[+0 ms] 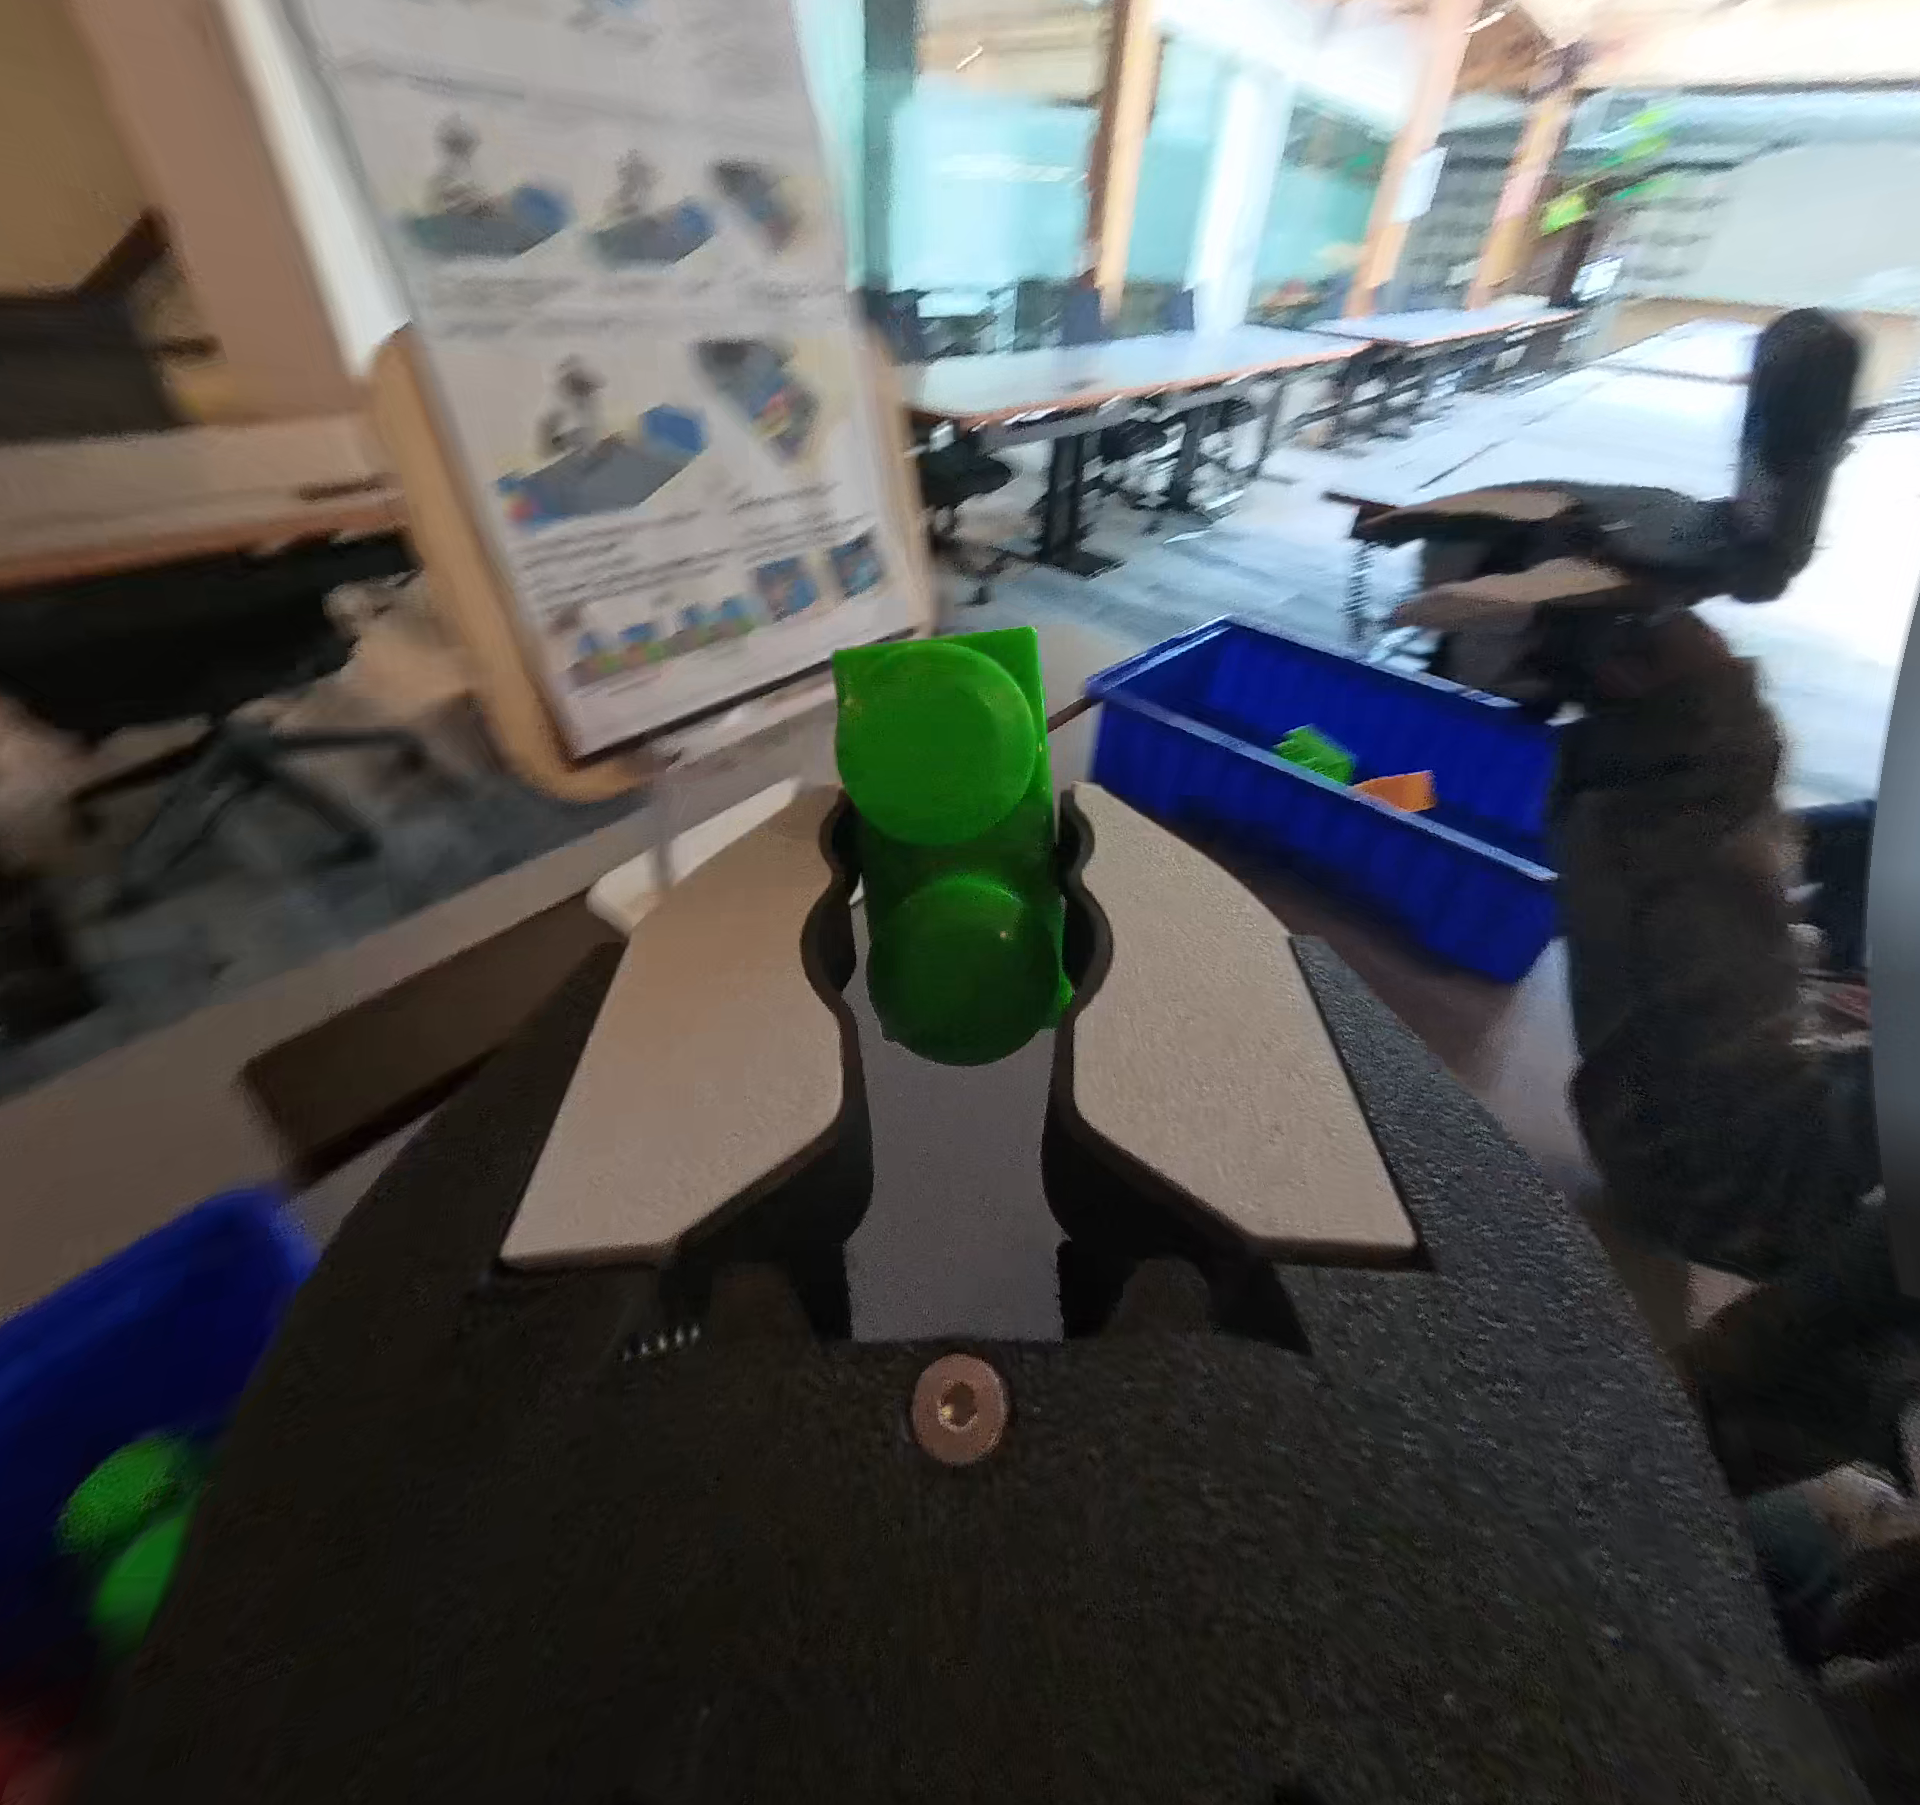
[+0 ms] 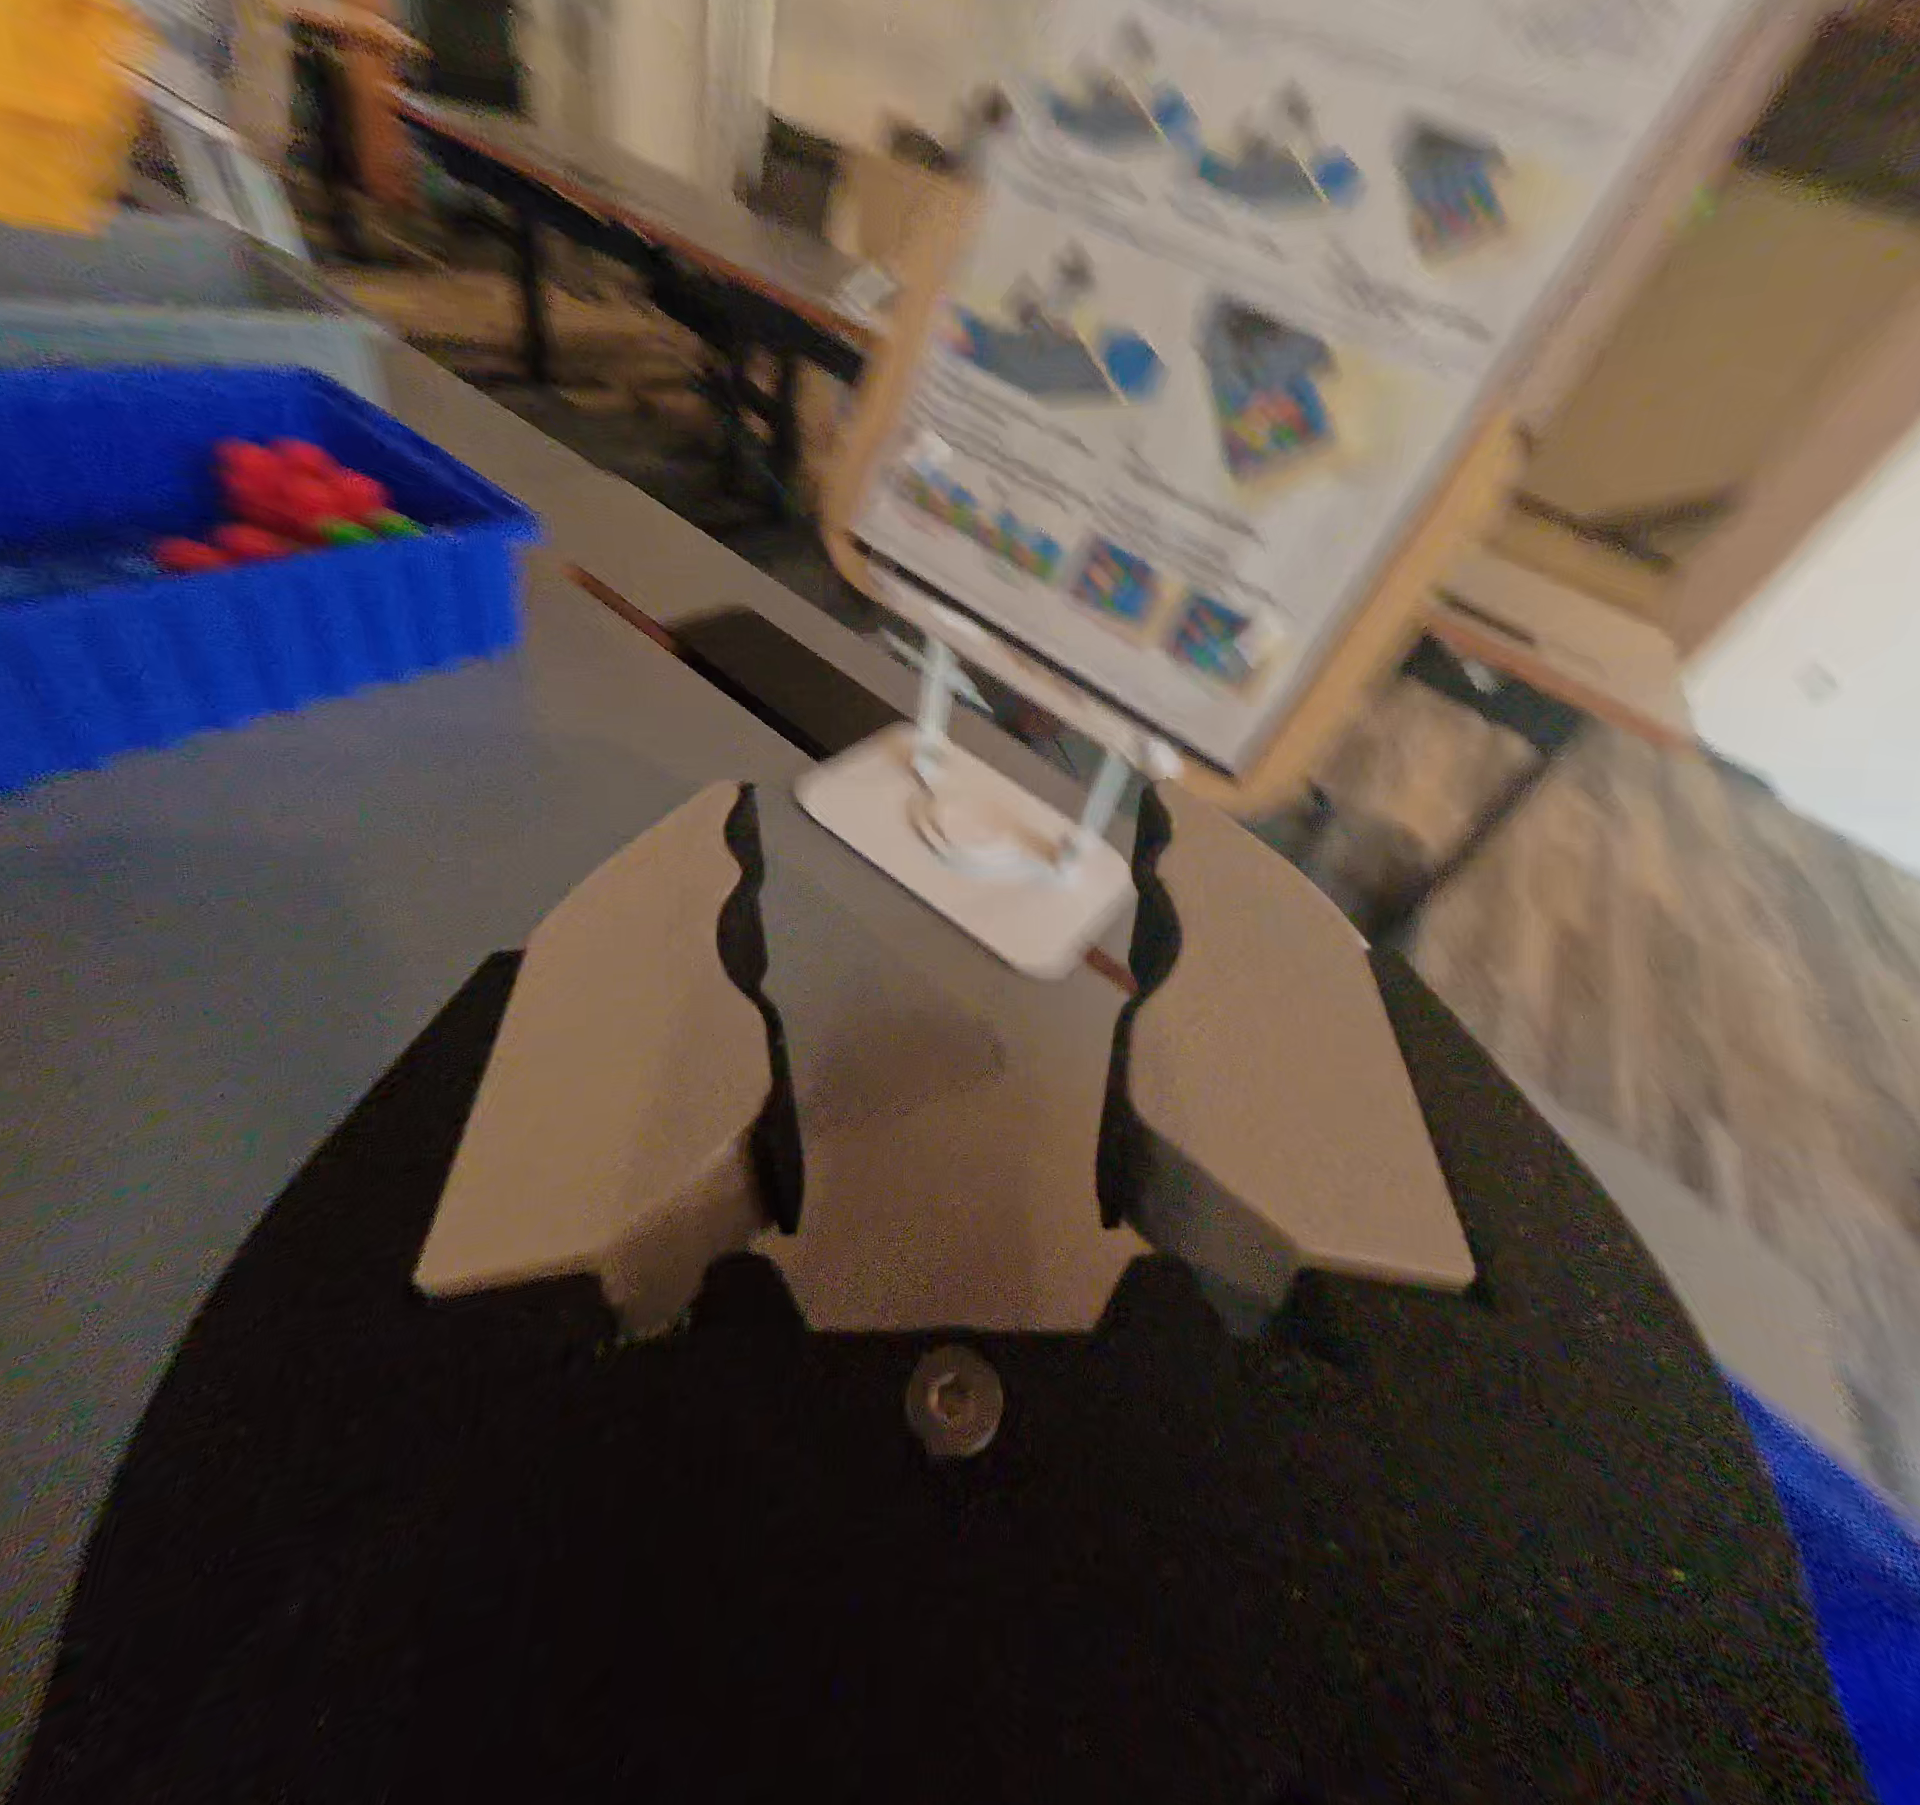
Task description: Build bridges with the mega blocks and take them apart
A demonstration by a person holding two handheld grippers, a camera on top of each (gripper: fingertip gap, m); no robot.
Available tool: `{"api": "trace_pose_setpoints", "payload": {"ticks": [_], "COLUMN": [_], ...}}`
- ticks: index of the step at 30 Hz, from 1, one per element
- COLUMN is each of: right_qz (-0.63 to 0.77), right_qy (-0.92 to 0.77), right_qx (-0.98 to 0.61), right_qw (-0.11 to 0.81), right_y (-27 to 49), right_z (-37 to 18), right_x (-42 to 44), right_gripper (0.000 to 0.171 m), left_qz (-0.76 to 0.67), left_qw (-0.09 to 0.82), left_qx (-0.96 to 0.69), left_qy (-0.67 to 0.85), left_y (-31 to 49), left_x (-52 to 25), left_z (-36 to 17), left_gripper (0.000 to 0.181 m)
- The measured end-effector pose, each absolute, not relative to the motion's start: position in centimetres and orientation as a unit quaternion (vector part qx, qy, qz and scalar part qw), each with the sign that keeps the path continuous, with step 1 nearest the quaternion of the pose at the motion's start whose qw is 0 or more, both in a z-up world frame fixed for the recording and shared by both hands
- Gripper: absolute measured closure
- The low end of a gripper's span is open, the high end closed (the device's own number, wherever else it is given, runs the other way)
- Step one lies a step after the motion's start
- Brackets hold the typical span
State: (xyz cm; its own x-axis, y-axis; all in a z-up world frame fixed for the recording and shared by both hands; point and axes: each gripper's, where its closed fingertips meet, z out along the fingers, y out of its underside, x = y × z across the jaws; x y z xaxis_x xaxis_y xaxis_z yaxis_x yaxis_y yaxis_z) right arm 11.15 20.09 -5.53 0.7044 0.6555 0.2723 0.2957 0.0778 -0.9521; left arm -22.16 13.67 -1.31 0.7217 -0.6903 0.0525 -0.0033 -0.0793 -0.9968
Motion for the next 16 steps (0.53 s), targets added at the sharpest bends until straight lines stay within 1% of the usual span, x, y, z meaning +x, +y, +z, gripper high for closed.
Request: {"api": "trace_pose_setpoints", "payload": {"ticks": [3,5,7,10,11,16], "right_qz": [0.256,0.347,0.421,0.471,0.48,0.543], "right_qy": [-0.425,-0.456,-0.485,-0.507,-0.506,-0.484], "right_qx": [-0.564,-0.503,-0.461,-0.444,-0.444,-0.428], "right_qw": [0.66,0.647,0.612,0.569,0.562,0.536], "right_y": [16.3,13.5,11.0,9.5,9.5,9.1], "right_z": [-2.7,-1.3,-0.9,-1.4,-1.6,-1.5], "right_x": [4.9,1.4,-1.5,-4.6,-5.4,-7.5], "right_gripper": [0.104,0.104,0.096,0.084,0.083,0.093], "left_qz": [-0.336,-0.375,-0.414,-0.455,-0.464,-0.483], "left_qw": [0.638,0.639,0.637,0.627,0.622,0.609], "left_qx": [-0.625,-0.588,-0.555,-0.521,-0.514,-0.497], "left_qy": [0.3,0.325,0.339,0.359,0.364,0.387], "left_y": [12.2,11.2,10.4,9.5,9.3,9.1], "left_x": [-17.3,-14.7,-12.8,-10.8,-10.2,-8.6], "left_z": [0.2,0.7,0.9,0.7,0.5,-0.3], "left_gripper": [0.145,0.145,0.146,0.146,0.145,0.145]}}
